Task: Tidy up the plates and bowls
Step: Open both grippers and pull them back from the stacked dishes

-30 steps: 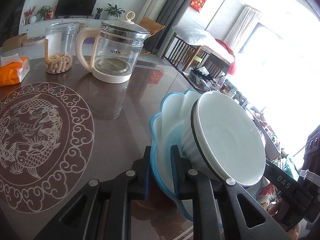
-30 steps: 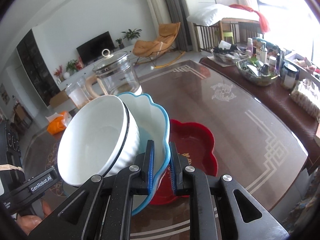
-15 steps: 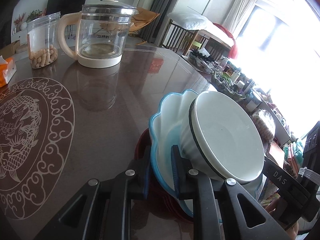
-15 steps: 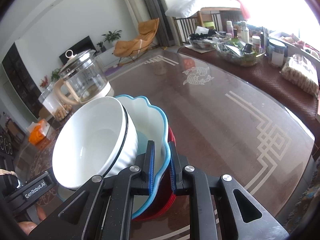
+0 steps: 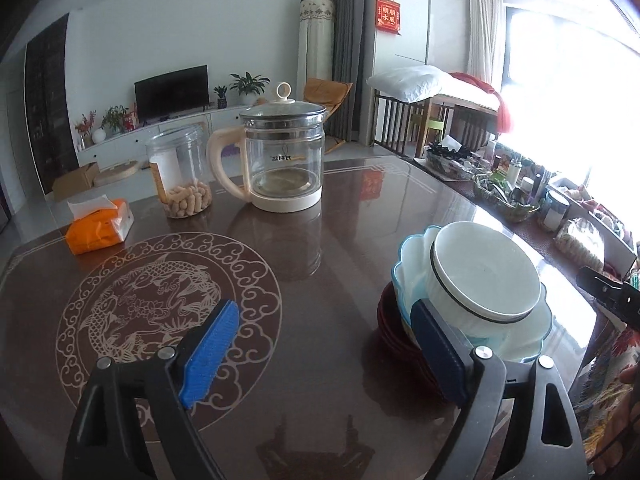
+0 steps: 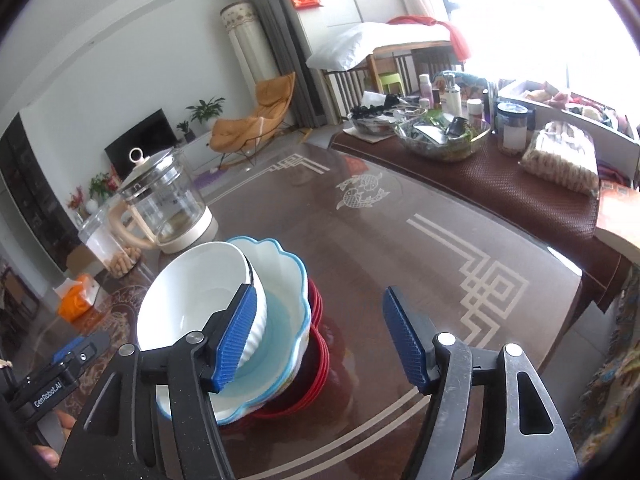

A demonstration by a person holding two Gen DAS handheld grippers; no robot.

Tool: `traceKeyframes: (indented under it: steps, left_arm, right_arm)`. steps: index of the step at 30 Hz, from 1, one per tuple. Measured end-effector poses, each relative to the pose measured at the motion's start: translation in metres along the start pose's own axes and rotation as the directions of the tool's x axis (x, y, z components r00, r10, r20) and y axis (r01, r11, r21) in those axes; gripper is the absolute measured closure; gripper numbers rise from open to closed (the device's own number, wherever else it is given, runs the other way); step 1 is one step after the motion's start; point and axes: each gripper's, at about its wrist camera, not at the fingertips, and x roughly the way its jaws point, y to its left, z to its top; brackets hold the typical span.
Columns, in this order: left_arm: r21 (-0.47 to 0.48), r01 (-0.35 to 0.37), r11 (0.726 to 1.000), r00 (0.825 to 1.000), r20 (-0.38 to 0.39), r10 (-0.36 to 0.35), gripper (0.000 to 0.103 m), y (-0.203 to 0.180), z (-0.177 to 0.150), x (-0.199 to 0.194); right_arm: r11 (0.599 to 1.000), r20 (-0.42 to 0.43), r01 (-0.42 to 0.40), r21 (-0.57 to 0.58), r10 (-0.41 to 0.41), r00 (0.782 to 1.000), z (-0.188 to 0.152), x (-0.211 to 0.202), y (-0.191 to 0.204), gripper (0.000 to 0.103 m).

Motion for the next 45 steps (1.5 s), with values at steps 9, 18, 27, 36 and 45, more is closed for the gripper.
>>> traceKeyframes:
  steps: [9, 18, 27, 36, 45]
  left_arm:
    - [0.025, 0.0, 1.0, 0.998, -0.067, 0.002, 0.0, -0.011, -0.043, -0.081]
    - [-0.107, -0.001, 0.994, 0.979, -0.204, -0.021, 0.0, 0.011, -0.066, -0.092]
    - [-0.061, -0.001, 0.998, 0.987, -0.158, -0.009, 0.0, -0.002, -0.063, -0.121]
    - [0.061, 0.069, 0.996, 0.955, -0.291, -0.048, 0.0, -0.029, -0.076, -0.119]
    - [0.137, 0.079, 0.988, 0.984, -0.171, -0.055, 0.0, -0.04, -0.043, -0.162]
  right_arm:
    - [0.972, -0.095, 0.218, -0.086, -0.225, 0.97, -0.057, -0.072, 0.028, 0.025]
    - [0.964, -0.083, 0.241, -0.108, -0.25, 0.965, -0.083, -0.114, 0.031, 0.025]
    - [0.961, -0.044, 0.255, -0.108, -0.261, 0.964, -0.085, -0.127, 0.029, 0.025]
    - [0.971, -0.003, 0.213, -0.105, -0.215, 0.977, -0.086, -0.154, 0.032, 0.025]
    - [0.978, -0.021, 0.162, -0.133, -0.166, 0.986, -0.081, -0.185, 0.05, 0.025]
